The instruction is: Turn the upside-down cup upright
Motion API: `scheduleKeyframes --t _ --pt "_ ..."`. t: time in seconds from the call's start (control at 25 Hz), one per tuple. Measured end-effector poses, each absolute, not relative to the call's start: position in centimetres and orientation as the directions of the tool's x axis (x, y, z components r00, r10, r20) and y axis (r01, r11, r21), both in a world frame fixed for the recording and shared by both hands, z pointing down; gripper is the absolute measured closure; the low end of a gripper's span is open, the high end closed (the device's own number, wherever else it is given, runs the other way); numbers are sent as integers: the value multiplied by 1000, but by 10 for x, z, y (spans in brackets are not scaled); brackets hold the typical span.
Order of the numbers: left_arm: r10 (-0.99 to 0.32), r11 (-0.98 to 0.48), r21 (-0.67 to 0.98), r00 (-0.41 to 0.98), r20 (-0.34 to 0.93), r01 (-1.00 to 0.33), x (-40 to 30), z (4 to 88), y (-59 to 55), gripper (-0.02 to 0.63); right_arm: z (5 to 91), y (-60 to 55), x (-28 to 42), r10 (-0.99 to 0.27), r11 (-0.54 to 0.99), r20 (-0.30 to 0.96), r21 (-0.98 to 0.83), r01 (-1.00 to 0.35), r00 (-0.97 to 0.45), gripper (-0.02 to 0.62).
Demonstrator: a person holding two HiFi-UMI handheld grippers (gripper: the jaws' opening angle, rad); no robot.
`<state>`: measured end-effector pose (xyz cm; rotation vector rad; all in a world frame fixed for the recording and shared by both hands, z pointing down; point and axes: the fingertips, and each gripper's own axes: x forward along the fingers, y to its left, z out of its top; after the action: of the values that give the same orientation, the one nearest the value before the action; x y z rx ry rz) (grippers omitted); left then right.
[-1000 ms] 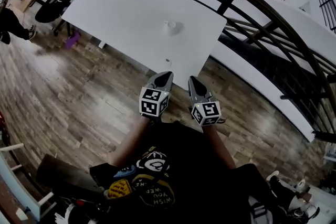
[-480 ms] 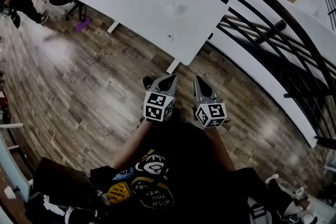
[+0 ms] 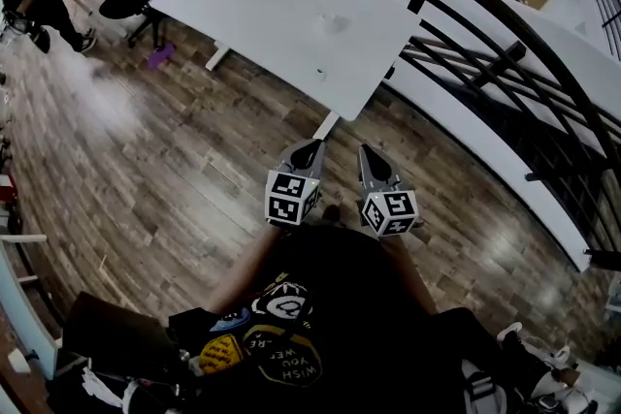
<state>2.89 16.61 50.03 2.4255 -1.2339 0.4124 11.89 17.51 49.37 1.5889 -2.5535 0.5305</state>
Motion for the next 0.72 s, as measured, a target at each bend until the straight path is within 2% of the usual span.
scheduleKeyframes --t 0.32,0.72 --pt "-693 -561 206 591 413 -802 15 492 161 601 480 176 85 -836 443 245 -225 -868 -491 595" --pt "-684 -580 206 608 402 -788 11 487 154 601 480 167 91 -848 399 263 -253 -882 -459 595"
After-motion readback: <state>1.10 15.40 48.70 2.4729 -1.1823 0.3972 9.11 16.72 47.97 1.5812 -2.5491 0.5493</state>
